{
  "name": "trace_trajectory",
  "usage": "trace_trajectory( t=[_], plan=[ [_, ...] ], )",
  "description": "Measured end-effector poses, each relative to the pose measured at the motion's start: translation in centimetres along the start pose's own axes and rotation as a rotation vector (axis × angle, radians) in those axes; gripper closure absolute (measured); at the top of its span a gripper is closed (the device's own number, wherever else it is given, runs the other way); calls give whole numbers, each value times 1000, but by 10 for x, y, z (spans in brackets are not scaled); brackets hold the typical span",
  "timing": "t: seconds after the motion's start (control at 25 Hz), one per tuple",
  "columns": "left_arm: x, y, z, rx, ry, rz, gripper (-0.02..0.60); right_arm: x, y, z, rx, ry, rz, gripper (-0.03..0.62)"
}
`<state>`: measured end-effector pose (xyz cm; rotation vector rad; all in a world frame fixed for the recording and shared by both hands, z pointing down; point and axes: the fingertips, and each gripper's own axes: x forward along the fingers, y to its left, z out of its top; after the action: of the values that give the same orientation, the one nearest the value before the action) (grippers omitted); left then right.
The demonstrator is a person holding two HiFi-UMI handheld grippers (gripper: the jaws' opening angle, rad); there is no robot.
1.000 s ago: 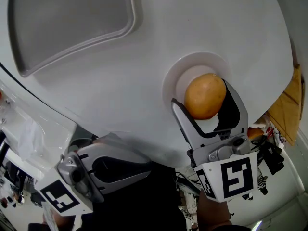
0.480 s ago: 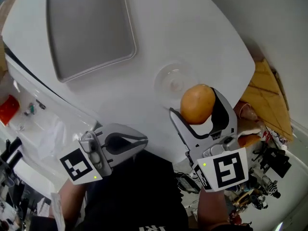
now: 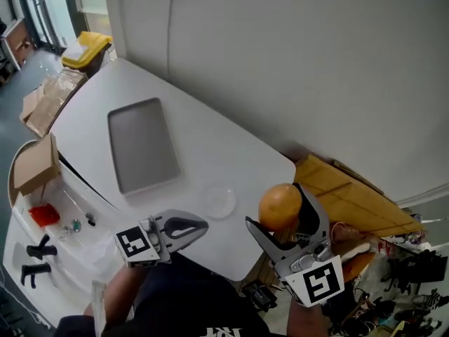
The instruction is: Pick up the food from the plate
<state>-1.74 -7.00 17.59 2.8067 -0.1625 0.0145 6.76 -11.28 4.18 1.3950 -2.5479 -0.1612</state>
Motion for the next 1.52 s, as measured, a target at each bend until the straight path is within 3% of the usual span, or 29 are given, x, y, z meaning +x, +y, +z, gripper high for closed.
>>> trace_trajectory(
  t=[0.16,0.36,0.48,0.56,0.64,0.76,0.92,1.12,1.32,1.4,1.52],
  plan=[
    [14,-59,60,140,-49,-33,571,-85,4,56,-48,-204,-22,184],
    [34,-144,112,312,-4,-99,572,-191,17,90,166,-478,84,184],
    [31,-196,137,335,-47,-158,571,-232,32,88,256,-579,133,184],
    [31,-225,142,346,-69,-170,571,-252,42,84,276,-601,166,184],
    [34,-245,135,385,-31,-162,572,-268,49,77,302,-610,199,184],
    [35,-255,119,427,48,-125,571,-284,54,72,373,-645,229,184],
    [26,-263,109,437,74,-120,571,-285,68,69,413,-658,284,184],
    [24,-292,96,416,83,-188,572,-292,69,71,619,-736,399,184],
    [8,-312,105,342,-25,-242,571,-290,98,75,549,-694,469,184],
    [5,-323,113,359,-55,-250,572,-292,106,75,546,-685,498,184],
    [5,-333,114,394,-33,-250,571,-299,113,75,545,-695,530,184]
  ],
)
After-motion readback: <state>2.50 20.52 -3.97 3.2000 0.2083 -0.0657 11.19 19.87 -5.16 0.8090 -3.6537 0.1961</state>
